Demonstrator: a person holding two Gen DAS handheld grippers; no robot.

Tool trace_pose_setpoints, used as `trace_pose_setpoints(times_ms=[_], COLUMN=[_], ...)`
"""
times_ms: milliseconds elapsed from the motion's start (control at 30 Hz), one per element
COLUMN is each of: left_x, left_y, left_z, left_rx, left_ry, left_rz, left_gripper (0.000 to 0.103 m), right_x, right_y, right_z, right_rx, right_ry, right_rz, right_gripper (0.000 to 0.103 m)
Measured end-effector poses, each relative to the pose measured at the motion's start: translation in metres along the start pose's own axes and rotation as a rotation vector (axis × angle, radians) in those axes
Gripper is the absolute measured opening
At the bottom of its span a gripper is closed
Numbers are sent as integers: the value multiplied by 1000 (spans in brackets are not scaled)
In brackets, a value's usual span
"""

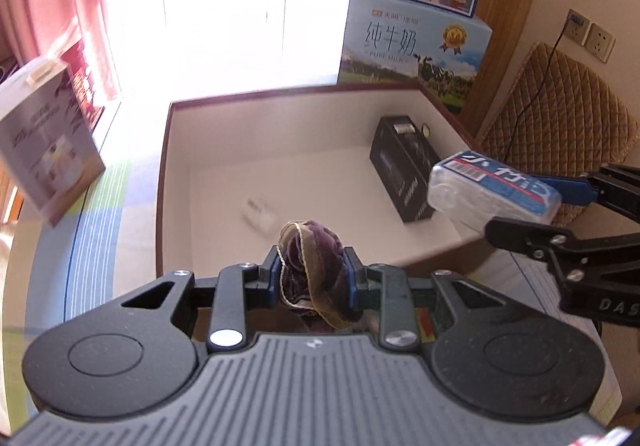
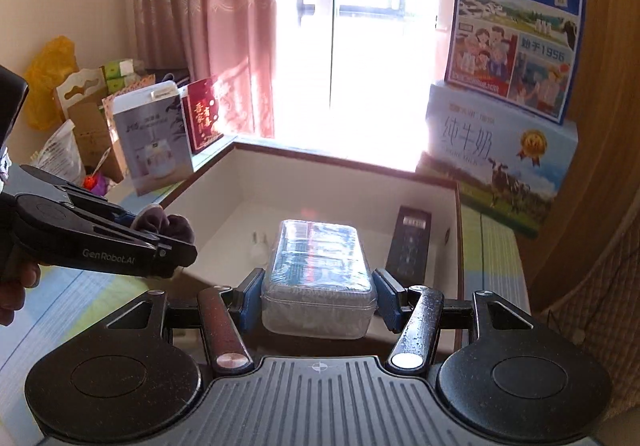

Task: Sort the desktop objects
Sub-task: 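Lift the floss box and scrunchie and carry both into the brown box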

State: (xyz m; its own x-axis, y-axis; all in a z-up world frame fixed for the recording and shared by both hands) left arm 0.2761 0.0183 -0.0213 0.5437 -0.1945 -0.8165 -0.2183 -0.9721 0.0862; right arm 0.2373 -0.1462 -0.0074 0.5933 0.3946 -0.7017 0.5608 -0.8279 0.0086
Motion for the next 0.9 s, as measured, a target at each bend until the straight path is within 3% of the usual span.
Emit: trace_pose_setpoints(times_ms=[433, 900], left_x=[73, 147], left_y=[-21, -47], left_z=[-71, -104], left_rx=[-15, -52], left_ry=[-72, -178], left_rz=[7, -12], left_gripper=[25, 25], right_x=[82, 156], right_y=[19, 38], right_z=[-49, -72], right_rx=[36, 82], right_ry=[-42, -139], right_rz=[43, 59], right_gripper=[55, 55])
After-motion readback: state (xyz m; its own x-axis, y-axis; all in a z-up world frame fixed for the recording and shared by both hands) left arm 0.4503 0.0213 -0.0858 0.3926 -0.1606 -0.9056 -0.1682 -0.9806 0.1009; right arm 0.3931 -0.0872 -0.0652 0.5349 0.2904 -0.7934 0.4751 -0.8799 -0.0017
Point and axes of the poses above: each gripper's, at about its wrist camera, not at the fingertips, and x roughly the way its jaws point, y to its right, z to its underside, the point moved 1 cm from there along x, roughly the way its jaws point, and after that the axes turned 7 degrees about -y, right-handed, at the moved point
